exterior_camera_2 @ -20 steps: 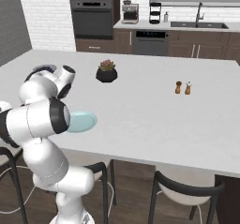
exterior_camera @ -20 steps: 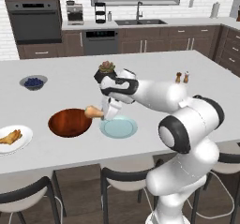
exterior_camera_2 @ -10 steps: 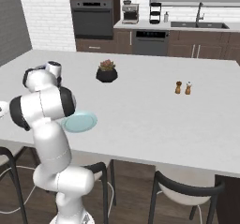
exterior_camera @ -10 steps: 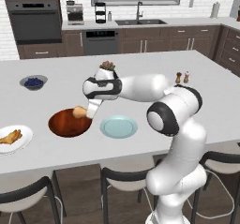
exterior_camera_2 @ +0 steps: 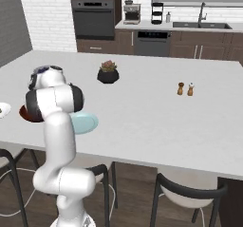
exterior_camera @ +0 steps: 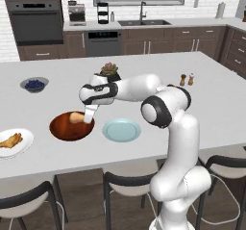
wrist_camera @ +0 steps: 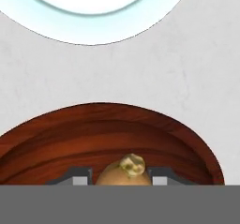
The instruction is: Pick the chicken drumstick and squash from their plates and place them in the bowl. Then put the bowl in the fridge.
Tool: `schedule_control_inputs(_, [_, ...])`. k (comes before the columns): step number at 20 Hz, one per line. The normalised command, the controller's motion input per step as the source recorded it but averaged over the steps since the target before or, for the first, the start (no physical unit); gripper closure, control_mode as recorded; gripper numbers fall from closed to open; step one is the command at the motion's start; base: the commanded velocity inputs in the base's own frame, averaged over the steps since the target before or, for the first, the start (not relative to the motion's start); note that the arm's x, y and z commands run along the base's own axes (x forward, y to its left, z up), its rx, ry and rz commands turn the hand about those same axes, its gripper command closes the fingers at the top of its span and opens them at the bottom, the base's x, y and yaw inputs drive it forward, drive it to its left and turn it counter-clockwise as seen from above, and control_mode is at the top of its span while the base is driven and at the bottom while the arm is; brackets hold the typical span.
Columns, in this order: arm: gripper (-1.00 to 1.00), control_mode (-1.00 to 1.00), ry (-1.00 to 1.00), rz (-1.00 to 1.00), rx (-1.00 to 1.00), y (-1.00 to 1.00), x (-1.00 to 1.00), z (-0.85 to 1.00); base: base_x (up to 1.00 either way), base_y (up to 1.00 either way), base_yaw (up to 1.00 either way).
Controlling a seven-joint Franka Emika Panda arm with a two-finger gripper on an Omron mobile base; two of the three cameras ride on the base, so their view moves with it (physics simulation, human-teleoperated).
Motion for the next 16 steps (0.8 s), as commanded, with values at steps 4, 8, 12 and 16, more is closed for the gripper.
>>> schedule_control_inputs(4, [1.0,-1.0,0.0,0.0,-0.01,0.22,0.31,-0.31,0.0,0.0,0.0])
schedule_control_inputs(8, [1.0,-1.0,0.01,0.0,-0.02,0.12,0.25,-0.19,0.0,0.0,0.0])
schedule_control_inputs(12, [1.0,-1.0,0.0,0.0,-0.02,0.09,0.13,-0.32,0.0,0.0,0.0])
schedule_control_inputs(16, [1.0,-1.0,0.0,0.0,-0.02,0.07,0.13,-0.34,0.0,0.0,0.0])
